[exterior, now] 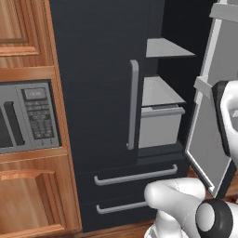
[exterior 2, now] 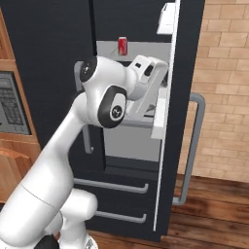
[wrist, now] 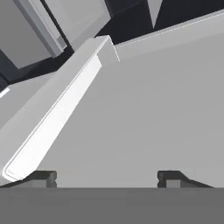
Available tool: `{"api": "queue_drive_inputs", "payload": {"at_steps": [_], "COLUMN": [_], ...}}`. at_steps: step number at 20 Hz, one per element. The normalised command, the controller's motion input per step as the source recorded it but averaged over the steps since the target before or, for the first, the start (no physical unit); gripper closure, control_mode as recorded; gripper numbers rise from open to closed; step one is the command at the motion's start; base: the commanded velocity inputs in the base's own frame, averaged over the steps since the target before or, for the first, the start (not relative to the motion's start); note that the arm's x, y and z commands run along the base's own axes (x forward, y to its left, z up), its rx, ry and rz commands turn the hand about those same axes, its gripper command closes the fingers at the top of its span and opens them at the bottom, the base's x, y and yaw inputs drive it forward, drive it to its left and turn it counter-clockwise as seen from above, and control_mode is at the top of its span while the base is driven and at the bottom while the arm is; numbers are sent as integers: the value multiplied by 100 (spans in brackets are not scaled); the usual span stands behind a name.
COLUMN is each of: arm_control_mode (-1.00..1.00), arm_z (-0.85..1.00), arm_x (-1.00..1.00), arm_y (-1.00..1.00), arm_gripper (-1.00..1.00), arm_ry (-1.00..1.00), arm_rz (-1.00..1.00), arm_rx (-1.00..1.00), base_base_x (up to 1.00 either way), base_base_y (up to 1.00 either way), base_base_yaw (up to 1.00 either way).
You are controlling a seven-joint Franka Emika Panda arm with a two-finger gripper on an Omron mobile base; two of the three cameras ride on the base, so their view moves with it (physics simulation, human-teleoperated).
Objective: Open the fridge, grab two sodas, and place both sodas inside the bowl with ice on the dining counter.
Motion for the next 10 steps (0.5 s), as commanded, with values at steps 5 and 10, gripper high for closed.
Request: {"api": "queue_drive_inputs", "payload": {"at_steps": [5,10], "arm_control_mode": [-100,-100], "arm_z": [-24,-28], "arm_x": [-42,-32], "arm_y": [74,100], "arm_gripper": [-100,-100], "arm_ry": [-2,-5], "arm_rz": [2,0], "arm_rx": [4,6], "base_base_x": [0,0], "base_base_y": [0,0], "base_base_yaw": [0,0]}}
